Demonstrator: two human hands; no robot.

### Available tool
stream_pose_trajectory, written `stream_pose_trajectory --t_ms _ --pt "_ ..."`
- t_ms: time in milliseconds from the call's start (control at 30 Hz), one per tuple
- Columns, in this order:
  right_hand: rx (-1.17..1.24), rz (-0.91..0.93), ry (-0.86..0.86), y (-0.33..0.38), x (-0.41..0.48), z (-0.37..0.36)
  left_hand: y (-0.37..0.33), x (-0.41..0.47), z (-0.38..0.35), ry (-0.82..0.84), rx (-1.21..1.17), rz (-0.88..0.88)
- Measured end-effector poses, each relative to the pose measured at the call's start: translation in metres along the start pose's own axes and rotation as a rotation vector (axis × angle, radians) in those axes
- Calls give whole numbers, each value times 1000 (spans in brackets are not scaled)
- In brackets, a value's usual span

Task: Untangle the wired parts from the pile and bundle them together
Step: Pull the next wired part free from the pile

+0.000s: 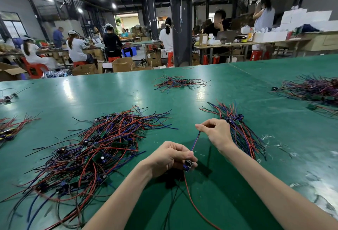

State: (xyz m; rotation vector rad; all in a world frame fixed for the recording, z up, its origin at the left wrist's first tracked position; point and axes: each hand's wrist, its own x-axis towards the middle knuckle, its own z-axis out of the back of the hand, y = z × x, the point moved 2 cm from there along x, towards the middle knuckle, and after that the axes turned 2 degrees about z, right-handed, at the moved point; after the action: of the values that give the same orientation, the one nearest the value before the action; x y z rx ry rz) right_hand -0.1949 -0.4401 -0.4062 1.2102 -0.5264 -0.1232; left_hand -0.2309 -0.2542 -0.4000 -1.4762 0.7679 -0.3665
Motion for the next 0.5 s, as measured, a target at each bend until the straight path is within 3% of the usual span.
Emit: stream_pose_trajectory --t_ms 133,333,400,500 --pt "31 16 -8 -1 0 -1 -2 -2 1 7 1 -6" --pt "-80 191 -40 5 -3 -3 -1 -3 2 -12 29 -15" --pt "34 66 -12 8 -2 -2 0 -2 2 -56 16 -40" --pt "344 -304 146 12 -7 -4 0 0 2 -161 -69 -71"
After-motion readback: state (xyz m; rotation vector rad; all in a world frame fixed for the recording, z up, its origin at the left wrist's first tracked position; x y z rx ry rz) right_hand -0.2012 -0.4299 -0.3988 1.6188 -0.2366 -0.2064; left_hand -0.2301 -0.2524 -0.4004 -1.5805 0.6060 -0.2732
